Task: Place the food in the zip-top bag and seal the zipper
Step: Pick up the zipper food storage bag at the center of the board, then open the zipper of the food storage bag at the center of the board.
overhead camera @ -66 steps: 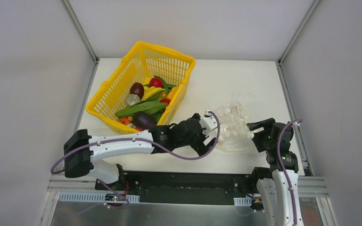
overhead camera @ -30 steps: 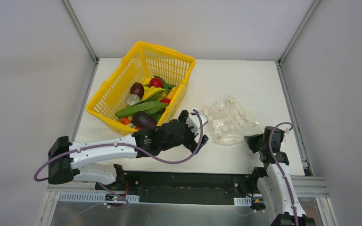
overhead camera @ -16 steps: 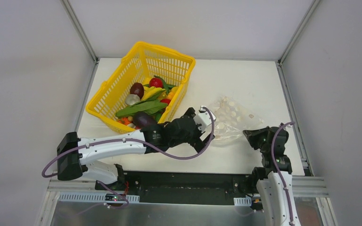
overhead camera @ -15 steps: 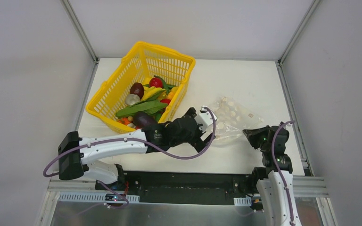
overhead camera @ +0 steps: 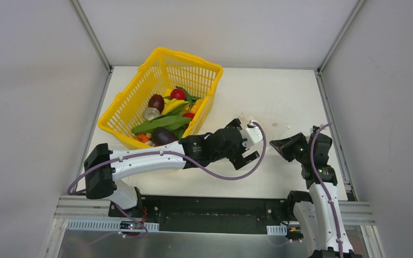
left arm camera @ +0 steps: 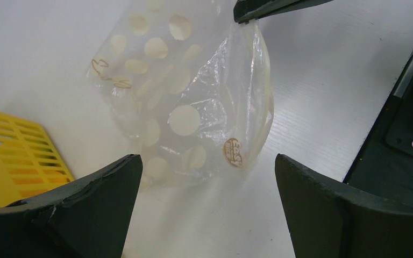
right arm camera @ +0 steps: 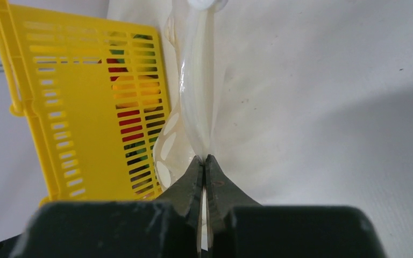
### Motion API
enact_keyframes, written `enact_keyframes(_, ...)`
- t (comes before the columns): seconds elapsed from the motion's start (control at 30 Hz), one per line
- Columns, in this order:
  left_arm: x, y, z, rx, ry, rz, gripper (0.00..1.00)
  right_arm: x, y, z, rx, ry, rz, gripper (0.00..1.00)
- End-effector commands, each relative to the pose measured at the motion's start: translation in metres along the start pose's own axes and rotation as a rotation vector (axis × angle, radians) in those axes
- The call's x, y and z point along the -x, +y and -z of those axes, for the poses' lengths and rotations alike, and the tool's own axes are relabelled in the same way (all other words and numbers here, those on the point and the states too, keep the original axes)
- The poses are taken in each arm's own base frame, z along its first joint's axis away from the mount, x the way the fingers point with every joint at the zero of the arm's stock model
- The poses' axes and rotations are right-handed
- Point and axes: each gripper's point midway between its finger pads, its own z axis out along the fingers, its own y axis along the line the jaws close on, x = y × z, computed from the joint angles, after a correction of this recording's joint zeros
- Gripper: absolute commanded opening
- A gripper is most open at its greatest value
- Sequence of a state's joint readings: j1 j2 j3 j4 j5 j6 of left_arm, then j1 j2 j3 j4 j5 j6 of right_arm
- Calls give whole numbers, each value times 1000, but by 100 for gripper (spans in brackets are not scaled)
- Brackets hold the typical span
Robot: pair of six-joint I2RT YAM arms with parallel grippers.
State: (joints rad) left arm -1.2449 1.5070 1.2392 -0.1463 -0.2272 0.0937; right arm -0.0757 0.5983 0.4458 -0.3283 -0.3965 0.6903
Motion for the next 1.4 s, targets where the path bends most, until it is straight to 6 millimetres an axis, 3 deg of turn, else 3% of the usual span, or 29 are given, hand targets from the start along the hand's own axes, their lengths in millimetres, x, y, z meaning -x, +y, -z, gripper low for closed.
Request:
enact_keyframes(0.0, 28, -22, -10, -74, -85, -48, 97, -1, 46, 13, 168, 45, 21, 0)
enact_keyframes(0.37, 51, -53, -20, -42, -136, -98, 98, 4, 48, 15, 149, 26, 4, 0)
enact_keyframes(0.7, 38, -33, -39, 212, -58, -135, 89, -8, 64, 32, 238, 65, 0, 0)
enact_keyframes(0.83, 37, -26, -40, 269, -64, -109, 76, -16, 65, 34, 257, 107, 15, 0)
enact_keyframes(0.93, 36, -29, -37, 245, -73, -95, 60, -16, 60, 33, 230, 102, 31, 0)
enact_keyframes(1.2, 35, -34, -35, 207, -73, -95, 3, -16, 57, 31, 223, 108, 63, 1)
enact_keyframes(1.37, 36, -29, -29, 208, -87, -77, 0, -13, 49, 28, 190, 86, 89, 10)
